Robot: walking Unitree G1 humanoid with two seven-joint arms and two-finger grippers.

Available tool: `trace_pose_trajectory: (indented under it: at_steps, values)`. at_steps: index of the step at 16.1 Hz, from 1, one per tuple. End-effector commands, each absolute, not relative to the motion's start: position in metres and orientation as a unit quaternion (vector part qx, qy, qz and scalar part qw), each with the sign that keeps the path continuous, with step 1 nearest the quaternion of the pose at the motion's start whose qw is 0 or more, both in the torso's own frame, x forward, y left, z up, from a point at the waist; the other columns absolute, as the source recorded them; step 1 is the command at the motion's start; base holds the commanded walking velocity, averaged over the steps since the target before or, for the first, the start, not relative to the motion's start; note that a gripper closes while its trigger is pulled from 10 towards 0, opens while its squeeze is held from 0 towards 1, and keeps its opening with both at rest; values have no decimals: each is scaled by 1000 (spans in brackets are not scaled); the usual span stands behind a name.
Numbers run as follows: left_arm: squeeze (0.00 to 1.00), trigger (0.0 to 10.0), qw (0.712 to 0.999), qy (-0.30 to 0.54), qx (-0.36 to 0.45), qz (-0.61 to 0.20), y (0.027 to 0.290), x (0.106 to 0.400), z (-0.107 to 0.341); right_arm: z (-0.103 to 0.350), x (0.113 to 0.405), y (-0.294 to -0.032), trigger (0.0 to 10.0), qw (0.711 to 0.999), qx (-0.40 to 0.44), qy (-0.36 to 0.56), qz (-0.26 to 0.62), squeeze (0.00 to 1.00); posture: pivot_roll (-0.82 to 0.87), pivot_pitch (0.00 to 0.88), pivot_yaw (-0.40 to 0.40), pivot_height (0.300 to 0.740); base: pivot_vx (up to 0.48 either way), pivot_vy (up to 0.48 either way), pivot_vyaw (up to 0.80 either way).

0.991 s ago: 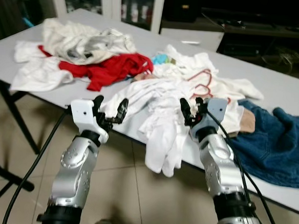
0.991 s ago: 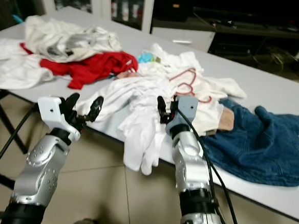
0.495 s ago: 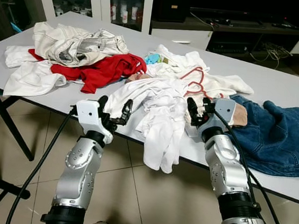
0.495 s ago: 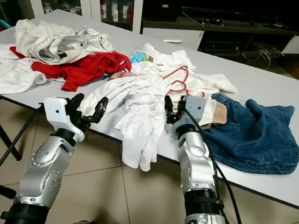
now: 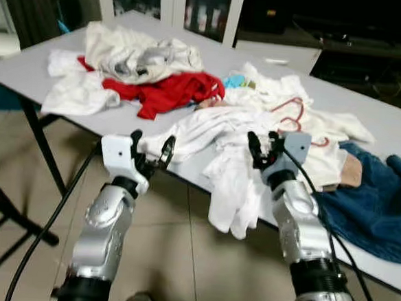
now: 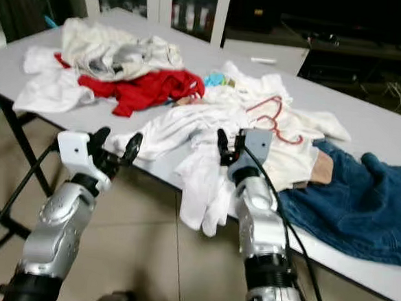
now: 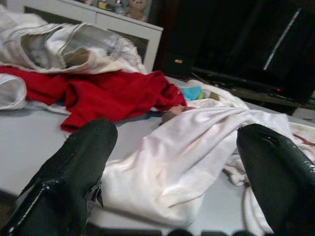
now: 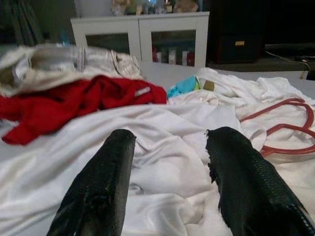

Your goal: Hang hanger

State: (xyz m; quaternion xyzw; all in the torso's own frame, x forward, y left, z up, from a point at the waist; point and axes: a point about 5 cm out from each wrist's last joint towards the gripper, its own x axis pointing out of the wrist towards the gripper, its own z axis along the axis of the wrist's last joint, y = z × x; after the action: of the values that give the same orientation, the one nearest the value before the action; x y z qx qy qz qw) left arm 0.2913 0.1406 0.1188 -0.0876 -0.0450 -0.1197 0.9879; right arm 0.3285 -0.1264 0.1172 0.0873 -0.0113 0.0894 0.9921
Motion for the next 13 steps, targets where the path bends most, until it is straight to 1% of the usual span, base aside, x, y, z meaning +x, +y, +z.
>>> trace_pose_trajectory:
  at_steps: [1, 7, 11, 13]
  values:
    - [0, 10000, 986, -46, -81, -135, 133, 291, 120, 120, 330, -137, 10000, 993, 94, -14, 72, 0, 0, 0, -54, 740, 0, 0, 0]
    - [0, 10000, 985, -46, -83, -145, 128, 293, 121, 122, 330, -142, 10000, 993, 94, -17, 65, 0, -10, 0, -57, 740, 0, 0, 0]
    - [0, 10000, 986, -43, -64, -149, 126, 293, 120, 122, 330, -141, 10000, 994, 90, -16, 68, 0, -7, 0, -56, 740, 0, 0, 0]
    - [0, 10000, 986, -43, -63, -150, 126, 292, 120, 121, 330, -140, 10000, 993, 90, -15, 69, 0, -6, 0, -56, 740, 0, -306, 0]
